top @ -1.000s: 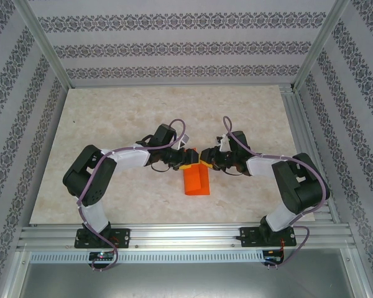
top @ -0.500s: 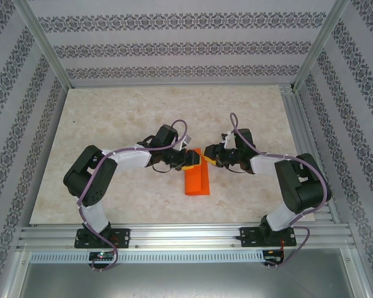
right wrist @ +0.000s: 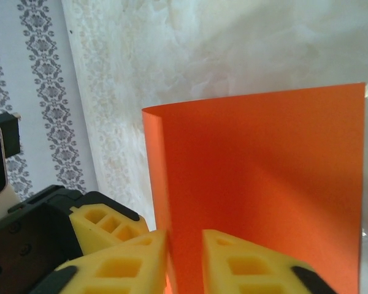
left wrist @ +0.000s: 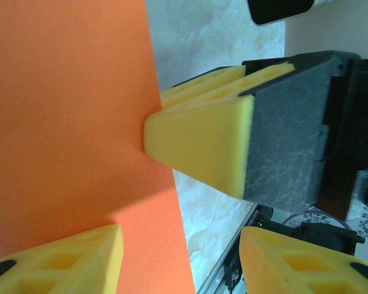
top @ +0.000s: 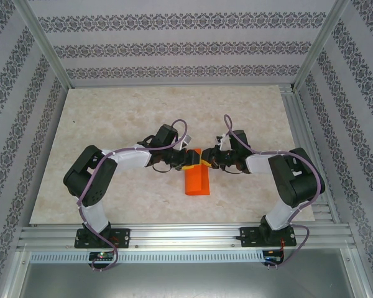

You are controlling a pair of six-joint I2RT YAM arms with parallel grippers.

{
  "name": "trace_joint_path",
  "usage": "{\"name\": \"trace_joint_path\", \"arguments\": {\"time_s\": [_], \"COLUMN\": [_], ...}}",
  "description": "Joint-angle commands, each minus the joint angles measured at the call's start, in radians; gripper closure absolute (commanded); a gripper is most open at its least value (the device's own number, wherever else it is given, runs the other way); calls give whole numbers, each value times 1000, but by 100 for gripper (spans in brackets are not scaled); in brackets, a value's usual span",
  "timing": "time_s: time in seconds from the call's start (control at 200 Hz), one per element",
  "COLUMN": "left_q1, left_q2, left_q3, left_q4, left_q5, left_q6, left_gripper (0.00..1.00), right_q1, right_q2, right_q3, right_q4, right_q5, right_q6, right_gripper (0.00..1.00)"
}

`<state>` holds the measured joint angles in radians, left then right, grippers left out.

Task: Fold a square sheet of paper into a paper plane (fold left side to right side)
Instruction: First fold in half a square sheet of paper at the center of the table.

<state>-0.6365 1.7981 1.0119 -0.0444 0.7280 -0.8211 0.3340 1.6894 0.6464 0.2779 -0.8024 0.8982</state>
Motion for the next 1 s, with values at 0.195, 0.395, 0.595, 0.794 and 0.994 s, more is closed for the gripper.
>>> {"name": "trace_joint_path", "arguments": {"time_s": [0.195, 0.395, 0.595, 0.794, 0.994], "left_q1": [-8, 2, -10, -29, -52], "left_q2": [-52, -125, -86, -29, 26], "left_q3": [45, 32, 27, 46, 75], "left_q4": [-72, -268, -345, -309, -302], "left_q5": [-36, -186, -263, -260, -263], "left_q6": [64, 125, 141, 109, 102], "left_gripper": [38, 36, 38, 42, 46], "right_q1": [4, -6, -8, -16, -24], "right_q2": [7, 0, 1, -5, -5], "right_q3": [42, 64, 70, 61, 62], "right_q4": [-62, -140, -172, -174, -179], "right_q5": [22, 53, 72, 83, 85], "right_q6": [-65, -116, -140, -142, -147], "right_gripper": [96, 95, 95, 93, 90]}}
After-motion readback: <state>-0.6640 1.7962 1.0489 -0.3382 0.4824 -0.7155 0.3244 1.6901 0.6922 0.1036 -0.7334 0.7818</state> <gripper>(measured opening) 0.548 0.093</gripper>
